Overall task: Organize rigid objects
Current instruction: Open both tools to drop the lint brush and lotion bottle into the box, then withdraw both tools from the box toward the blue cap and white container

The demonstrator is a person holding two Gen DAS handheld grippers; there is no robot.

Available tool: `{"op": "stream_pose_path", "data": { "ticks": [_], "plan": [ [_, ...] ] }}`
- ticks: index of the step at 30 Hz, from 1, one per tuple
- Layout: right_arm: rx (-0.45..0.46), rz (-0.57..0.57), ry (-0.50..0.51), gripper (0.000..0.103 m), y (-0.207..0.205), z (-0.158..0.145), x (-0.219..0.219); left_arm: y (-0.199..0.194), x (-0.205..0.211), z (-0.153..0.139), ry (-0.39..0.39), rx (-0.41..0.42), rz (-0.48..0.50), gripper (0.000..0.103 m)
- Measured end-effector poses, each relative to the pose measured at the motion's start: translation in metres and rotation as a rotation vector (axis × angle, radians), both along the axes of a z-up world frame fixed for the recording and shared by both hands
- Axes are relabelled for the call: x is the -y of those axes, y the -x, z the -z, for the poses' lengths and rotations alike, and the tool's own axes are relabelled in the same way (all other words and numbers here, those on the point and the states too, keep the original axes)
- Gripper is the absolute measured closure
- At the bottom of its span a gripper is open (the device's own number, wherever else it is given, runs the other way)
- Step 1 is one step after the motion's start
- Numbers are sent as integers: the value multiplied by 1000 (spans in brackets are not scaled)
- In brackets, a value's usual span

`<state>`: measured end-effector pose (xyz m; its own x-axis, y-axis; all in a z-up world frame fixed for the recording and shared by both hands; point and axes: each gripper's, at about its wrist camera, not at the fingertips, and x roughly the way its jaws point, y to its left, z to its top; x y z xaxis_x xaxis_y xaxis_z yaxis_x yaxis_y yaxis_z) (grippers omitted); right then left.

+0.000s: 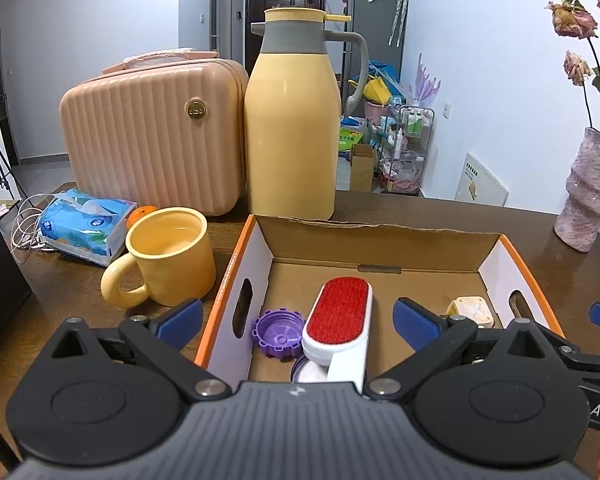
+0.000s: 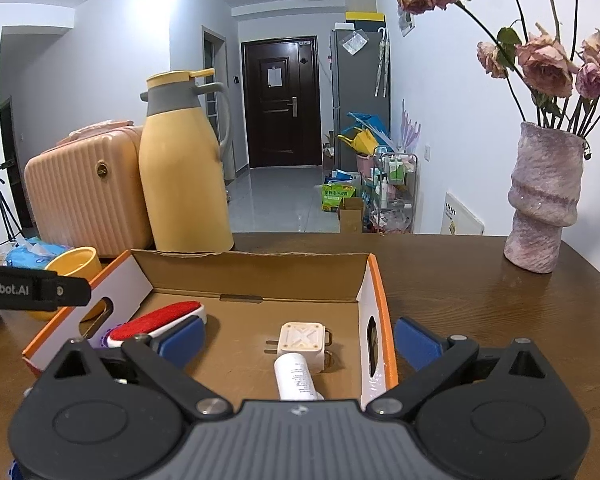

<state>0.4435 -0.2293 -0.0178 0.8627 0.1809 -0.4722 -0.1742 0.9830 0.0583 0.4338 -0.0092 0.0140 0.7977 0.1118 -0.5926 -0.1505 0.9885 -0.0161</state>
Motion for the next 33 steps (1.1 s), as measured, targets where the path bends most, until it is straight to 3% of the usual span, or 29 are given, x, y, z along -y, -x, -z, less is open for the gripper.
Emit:
{"op": "stream_pose_path", "data": {
  "ticks": [33],
  "plan": [
    [78, -74, 62, 1, 131, -2, -1, 105, -18, 1, 44, 67, 3, 0]
  ]
}}
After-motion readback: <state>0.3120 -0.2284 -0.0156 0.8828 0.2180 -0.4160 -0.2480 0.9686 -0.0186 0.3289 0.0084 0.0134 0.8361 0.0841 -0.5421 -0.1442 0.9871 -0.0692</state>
